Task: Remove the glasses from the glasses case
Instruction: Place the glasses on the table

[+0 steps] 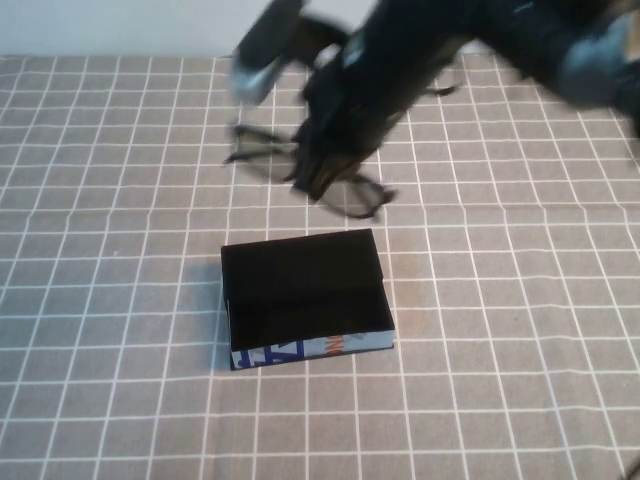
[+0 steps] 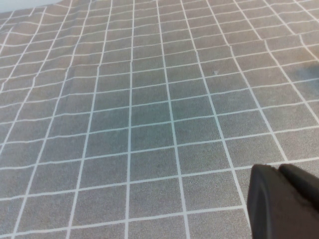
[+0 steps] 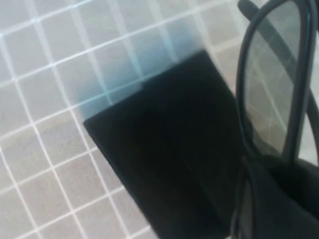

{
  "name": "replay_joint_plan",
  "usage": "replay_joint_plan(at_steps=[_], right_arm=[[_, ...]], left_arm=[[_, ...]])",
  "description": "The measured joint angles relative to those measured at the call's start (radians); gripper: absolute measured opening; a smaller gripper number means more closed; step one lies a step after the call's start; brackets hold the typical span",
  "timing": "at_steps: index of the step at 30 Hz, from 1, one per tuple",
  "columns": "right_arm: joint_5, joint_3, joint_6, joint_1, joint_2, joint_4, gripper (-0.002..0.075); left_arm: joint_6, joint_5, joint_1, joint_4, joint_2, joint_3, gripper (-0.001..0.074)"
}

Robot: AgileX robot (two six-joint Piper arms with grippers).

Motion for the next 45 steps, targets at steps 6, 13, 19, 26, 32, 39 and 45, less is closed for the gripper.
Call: replay_joint_plan(at_steps=[6, 13, 19, 26, 32, 39, 45], right_arm=[[0.000, 0.222, 0.285, -0.123, -0.153, 0.004, 0.0058], [-0.179, 0.603, 0.485, -0.179, -0.287, 0.023, 0.0058], [-0.352, 0.830, 0.621, -0.240, -0.305, 0.108, 0.0058], [-0.490, 0.960, 0.646, -0.298, -0.293, 0.222, 0.0057], [-0.515, 0.964, 0.648, -0.304, -0.222, 0.266, 0.0057], [-0.513, 0.964, 0.648, -0.304, -0.169, 0.254, 0.0084], [-0.460, 0.942, 0.648, -0.304, -0.167, 0.200, 0.0274]], left_arm=[[0.000, 0.000, 0.000, 0.000, 0.000, 0.000, -0.0004], [0.000, 0.000, 0.000, 0.000, 0.000, 0.000, -0.0005], [0.000, 0.000, 0.000, 0.000, 0.000, 0.000, -0.0004], [0.000, 0.000, 0.000, 0.000, 0.000, 0.000, -0.0004], [0.000, 0.000, 0.000, 0.000, 0.000, 0.000, -0.0004], [0.000, 0.000, 0.000, 0.000, 0.000, 0.000, -0.0004], [0.000, 0.000, 0.000, 0.000, 0.000, 0.000, -0.0004]])
